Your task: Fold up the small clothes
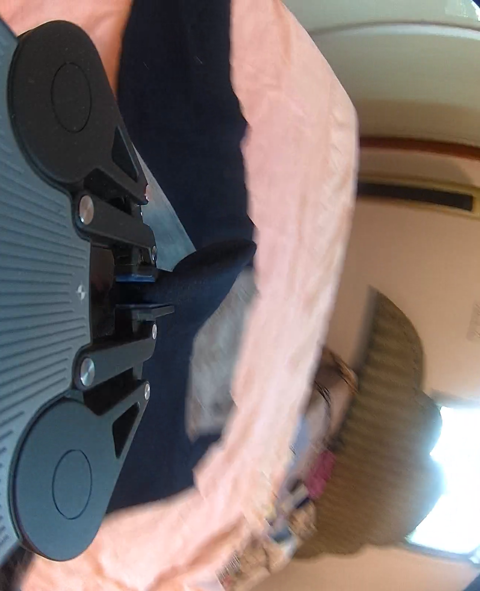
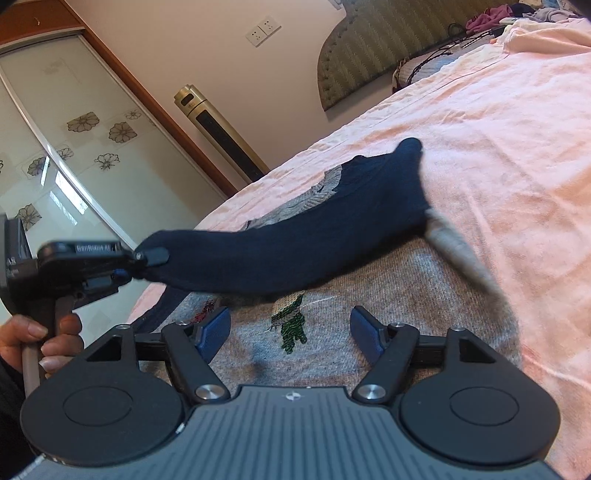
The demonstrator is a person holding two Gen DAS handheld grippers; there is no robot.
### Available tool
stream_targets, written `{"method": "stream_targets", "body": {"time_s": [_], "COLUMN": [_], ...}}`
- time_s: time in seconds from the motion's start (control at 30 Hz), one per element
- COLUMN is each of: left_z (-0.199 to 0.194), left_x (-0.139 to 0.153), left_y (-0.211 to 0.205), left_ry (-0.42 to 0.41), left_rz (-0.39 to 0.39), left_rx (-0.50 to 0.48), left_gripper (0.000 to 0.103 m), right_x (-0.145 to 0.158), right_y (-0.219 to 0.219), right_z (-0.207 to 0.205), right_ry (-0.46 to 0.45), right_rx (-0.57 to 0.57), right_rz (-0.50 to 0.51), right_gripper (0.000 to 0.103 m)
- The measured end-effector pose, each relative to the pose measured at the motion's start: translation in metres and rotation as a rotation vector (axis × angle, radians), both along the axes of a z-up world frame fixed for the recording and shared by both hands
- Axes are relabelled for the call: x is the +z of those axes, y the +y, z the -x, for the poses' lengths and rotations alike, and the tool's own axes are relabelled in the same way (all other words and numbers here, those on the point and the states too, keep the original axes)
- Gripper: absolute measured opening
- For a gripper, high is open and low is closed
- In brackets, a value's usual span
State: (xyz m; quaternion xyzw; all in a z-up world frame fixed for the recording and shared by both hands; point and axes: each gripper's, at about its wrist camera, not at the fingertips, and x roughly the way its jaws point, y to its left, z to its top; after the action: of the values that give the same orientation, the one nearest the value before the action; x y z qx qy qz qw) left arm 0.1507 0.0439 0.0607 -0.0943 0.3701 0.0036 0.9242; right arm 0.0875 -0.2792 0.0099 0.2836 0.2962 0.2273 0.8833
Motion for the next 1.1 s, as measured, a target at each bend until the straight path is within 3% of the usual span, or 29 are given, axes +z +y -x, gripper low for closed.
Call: {"method": "stream_targets", "body": {"time_s": [0.07, 0.1, 0.23, 0.3, 0.37, 0.4, 0.43, 0.5, 0.57, 0.67, 0.7, 0.73, 0.8, 0.9, 1.0, 1.1], "left_z": [-0.005, -0.002, 0.025, 0.035, 0.032, 0.025, 0.016, -0.003, -0.015, -0.014, -0.013, -0.009, 0.005, 0.044, 0.078, 0.105], "left_x": [-0.026, -0.031, -0.010, 0.000, 0.003, 0.000, -0.003, -0.018, -0.035, -0.043, -0.044, -0.042, -0.039, -0.031, -0.027, -0.035], "left_y": [0.007, 0.011, 0.021, 0.022, 0.016, 0.012, 0.006, 0.002, 0.003, 0.004, 0.005, 0.005, 0.009, 0.050, 0.121, 0.212], "left_ry": [0.117, 0.134, 0.015, -0.108, -0.164, -0.157, -0.135, -0.058, 0.003, -0.055, -0.063, -0.068, -0.087, -0.168, -0.212, -0.227], "left_rz": [-0.034, -0.029, -0.038, -0.022, -0.007, 0.003, 0.021, 0.071, 0.065, 0.018, 0.003, -0.016, -0.029, 0.036, 0.121, 0.304], "left_rx": [0.011, 0.018, 0.100, 0.108, 0.072, 0.040, 0.010, -0.013, 0.011, -0.040, -0.062, -0.078, -0.058, 0.074, 0.320, 0.586], "left_gripper": [0.014, 0.016, 0.058, 0.068, 0.069, 0.069, 0.070, 0.070, 0.069, 0.070, 0.070, 0.070, 0.070, 0.071, 0.078, 0.079], "right_x": [0.000, 0.000, 0.009, 0.030, 0.055, 0.065, 0.072, 0.071, 0.058, 0.024, 0.017, 0.011, 0.009, 0.008, 0.008, 0.010], "right_y": [0.000, 0.000, 0.005, 0.008, 0.006, 0.006, 0.009, 0.020, 0.032, 0.045, 0.051, 0.059, 0.062, 0.060, 0.059, 0.060], "right_z": [0.000, 0.000, 0.000, -0.003, -0.013, -0.023, -0.037, -0.076, -0.111, -0.140, -0.134, -0.133, -0.133, -0.132, -0.130, -0.132], "right_ry": [-0.002, -0.002, 0.017, 0.010, -0.068, -0.099, -0.113, -0.076, -0.019, 0.049, -0.037, -0.045, -0.046, -0.048, -0.050, -0.050], "right_rx": [0.005, 0.006, 0.005, -0.007, -0.025, -0.045, -0.062, -0.053, -0.065, -0.046, -0.016, 0.005, 0.003, 0.004, 0.005, 0.004], "right_rz": [0.000, 0.002, 0.056, 0.084, 0.057, 0.063, 0.084, 0.174, 0.279, 0.477, 0.557, 0.632, 0.648, 0.642, 0.635, 0.642], "right_gripper": [0.074, 0.074, 0.076, 0.078, 0.086, 0.101, 0.103, 0.103, 0.100, 0.100, 0.103, 0.103, 0.103, 0.103, 0.103, 0.103]}}
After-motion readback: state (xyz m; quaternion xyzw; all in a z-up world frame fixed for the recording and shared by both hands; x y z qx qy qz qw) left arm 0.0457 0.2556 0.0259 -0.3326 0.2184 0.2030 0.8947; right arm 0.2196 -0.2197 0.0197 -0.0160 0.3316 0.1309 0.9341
